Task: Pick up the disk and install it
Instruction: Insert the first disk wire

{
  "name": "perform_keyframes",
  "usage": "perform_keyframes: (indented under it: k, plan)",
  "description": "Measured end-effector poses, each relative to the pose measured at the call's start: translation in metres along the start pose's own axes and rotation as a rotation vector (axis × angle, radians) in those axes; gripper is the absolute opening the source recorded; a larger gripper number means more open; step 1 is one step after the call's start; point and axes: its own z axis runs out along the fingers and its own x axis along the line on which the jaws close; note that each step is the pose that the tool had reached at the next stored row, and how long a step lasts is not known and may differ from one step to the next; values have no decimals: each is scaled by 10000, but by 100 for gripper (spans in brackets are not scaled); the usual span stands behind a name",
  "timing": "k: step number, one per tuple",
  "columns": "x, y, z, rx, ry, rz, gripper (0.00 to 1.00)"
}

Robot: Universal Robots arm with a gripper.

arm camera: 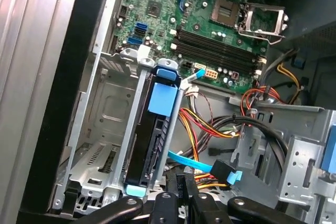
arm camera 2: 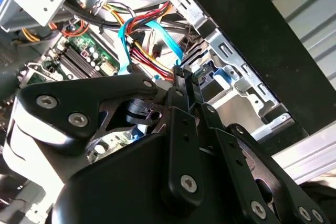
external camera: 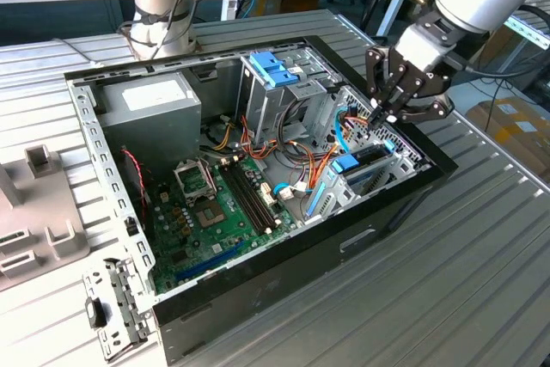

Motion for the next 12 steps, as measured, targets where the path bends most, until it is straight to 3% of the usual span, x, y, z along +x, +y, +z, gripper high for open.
perform_keyframes:
  k: [12]
  plan:
    - [7,1,20,210,6,1657,17]
